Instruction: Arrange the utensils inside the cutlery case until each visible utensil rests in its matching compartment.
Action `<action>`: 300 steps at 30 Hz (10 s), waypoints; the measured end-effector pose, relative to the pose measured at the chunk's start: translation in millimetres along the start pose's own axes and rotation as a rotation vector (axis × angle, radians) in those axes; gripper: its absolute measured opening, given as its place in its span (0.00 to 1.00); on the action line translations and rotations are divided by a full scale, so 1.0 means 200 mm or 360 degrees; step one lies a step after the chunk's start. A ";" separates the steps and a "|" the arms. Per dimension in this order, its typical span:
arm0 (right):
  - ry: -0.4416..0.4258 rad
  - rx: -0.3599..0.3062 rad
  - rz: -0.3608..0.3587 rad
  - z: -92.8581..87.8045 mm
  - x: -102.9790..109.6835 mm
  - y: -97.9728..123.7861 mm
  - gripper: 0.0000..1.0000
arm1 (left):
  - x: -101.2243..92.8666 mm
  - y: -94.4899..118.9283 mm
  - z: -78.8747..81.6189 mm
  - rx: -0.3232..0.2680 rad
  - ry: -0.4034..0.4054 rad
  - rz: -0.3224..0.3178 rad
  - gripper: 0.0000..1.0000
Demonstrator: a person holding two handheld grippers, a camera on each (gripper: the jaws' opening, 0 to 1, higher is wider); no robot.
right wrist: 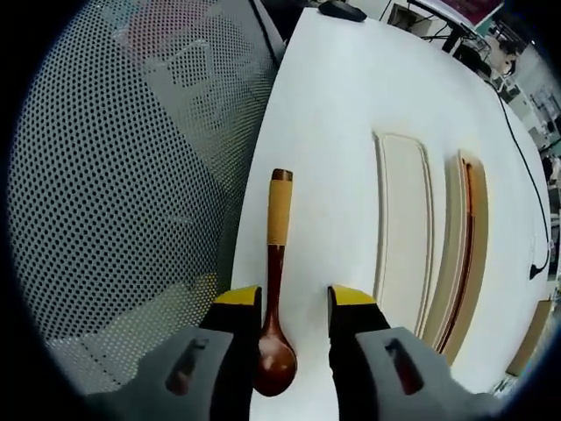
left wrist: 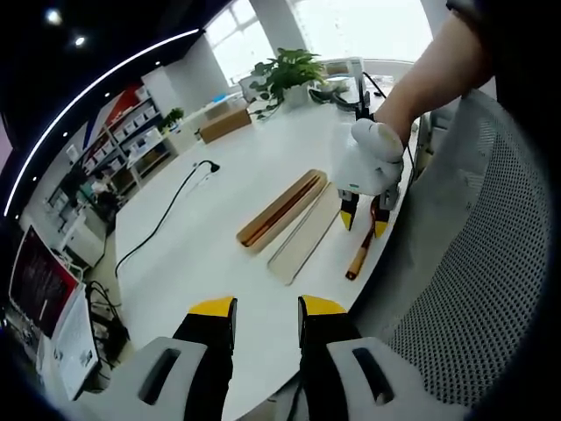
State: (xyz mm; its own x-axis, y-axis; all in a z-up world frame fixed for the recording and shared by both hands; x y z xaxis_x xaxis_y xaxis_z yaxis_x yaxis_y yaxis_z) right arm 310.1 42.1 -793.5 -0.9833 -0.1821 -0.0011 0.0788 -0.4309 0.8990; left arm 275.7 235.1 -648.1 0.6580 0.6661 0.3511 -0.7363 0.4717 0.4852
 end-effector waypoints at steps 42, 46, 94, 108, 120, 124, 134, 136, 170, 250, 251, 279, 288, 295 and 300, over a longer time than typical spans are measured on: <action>-0.0069 -0.0021 -0.0030 0.01 0.02 -0.01 0.15 | 0.01 0.00 0.00 -0.0002 0.0005 0.0018 0.28; -0.0062 -0.0004 -0.0026 0.01 0.02 -0.01 0.12 | 0.01 0.00 0.00 0.0001 0.0004 0.0016 0.28; -0.0175 -0.0002 -0.0071 0.01 0.02 -0.01 0.00 | 0.00 0.00 0.00 0.0007 -0.0018 -0.0001 0.28; -0.0169 0.0000 -0.0076 0.01 0.02 -0.01 0.00 | 0.01 0.00 0.00 0.0006 -0.0016 0.0006 0.28; -0.0179 -0.0006 -0.0080 0.01 0.02 -0.01 0.00 | 0.01 0.00 0.00 0.0004 -0.0017 0.0006 0.28; -0.0167 -0.0004 -0.0077 0.01 0.02 -0.01 0.00 | 0.01 0.00 0.00 0.0002 -0.0016 0.0007 0.28; -0.0178 -0.0009 -0.0075 0.01 0.02 -0.01 0.00 | 0.01 0.00 0.00 0.0004 -0.0016 0.0004 0.28; -0.0181 -0.0010 -0.0075 0.01 0.02 -0.01 0.00 | 0.00 0.00 0.00 0.0004 -0.0016 0.0003 0.28; -0.0153 0.0029 -0.0066 0.00 0.02 0.00 0.00 | 0.01 0.00 0.00 0.0007 -0.0019 0.0005 0.28; -0.0212 -0.0078 -0.0387 0.02 -0.32 0.21 0.00 | 0.00 0.00 -0.01 0.0012 -0.0028 -0.0018 0.28; -0.0217 -0.0076 -0.0394 0.02 -0.33 0.22 0.00 | 0.00 0.00 -0.01 0.0013 -0.0028 -0.0018 0.28; -0.0174 -0.0044 -0.0559 -0.01 -0.50 0.28 0.00 | 0.00 -0.01 -0.02 0.0033 -0.0034 -0.0021 0.28; -0.0156 -0.0033 -0.0574 -0.01 -0.54 0.28 0.00 | 0.00 -0.01 -0.02 0.0037 -0.0033 -0.0021 0.28; -0.0149 -0.0024 -0.0578 0.01 -0.59 0.26 0.00 | 0.00 -0.01 -0.02 0.0045 -0.0030 -0.0024 0.28; -0.0151 -0.0006 -0.0573 0.01 -0.63 0.24 0.00 | 0.00 0.00 -0.02 0.0041 -0.0028 -0.0022 0.28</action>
State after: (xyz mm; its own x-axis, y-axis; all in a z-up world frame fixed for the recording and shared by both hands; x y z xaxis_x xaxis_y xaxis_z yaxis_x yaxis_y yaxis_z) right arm 436.7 46.8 -749.7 -0.9590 0.0643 -0.2759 -0.2742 -0.4557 0.8469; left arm 275.5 236.7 -652.0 0.6712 0.6491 0.3580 -0.7228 0.4657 0.5106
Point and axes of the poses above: the point that each gripper's makers call its tool centre point, and the gripper's own axes: y roughly backward along the fingers, x roughly to its left, z roughly out of its top, the point moved 4 cm from there along y, roughly backward along the fingers, and after that the axes turned 14 degrees about -x, right-handed, at the moved point
